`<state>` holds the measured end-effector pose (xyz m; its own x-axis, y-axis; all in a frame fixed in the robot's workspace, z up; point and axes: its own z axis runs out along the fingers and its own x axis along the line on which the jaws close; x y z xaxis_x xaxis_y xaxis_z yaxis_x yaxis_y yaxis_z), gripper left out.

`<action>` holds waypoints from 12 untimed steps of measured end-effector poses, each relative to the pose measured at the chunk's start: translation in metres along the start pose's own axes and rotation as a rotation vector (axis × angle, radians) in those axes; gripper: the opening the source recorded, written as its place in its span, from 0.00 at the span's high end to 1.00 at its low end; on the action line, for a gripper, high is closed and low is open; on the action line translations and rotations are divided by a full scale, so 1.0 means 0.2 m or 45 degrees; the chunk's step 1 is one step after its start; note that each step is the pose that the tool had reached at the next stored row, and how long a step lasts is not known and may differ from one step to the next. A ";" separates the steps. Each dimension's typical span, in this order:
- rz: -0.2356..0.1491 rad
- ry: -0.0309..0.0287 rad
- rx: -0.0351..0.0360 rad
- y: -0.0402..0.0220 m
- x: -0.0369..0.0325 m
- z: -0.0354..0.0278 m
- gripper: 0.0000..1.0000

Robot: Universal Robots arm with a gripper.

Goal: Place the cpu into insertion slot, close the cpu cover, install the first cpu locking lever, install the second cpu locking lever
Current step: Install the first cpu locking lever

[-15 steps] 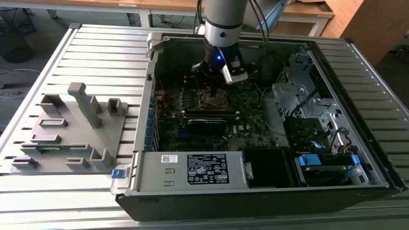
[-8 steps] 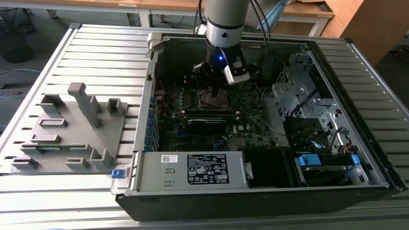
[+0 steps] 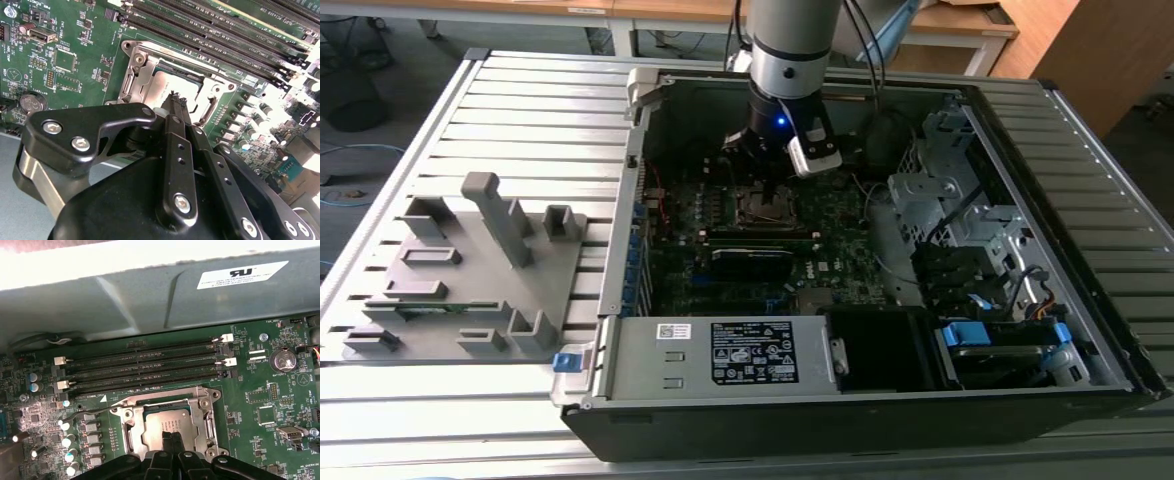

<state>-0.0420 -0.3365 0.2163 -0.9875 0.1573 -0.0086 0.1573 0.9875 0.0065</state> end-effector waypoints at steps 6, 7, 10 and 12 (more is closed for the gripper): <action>0.000 0.0001 0.0002 0.000 0.000 -0.010 0.89; 0.000 0.0000 0.0001 0.000 0.000 -0.010 0.89; 0.000 0.0001 0.0004 -0.001 0.004 -0.010 0.89; 0.000 0.0000 0.0002 -0.002 0.011 -0.010 0.89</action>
<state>-0.0443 -0.3366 0.2182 -0.9875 0.1573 -0.0086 0.1572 0.9875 0.0063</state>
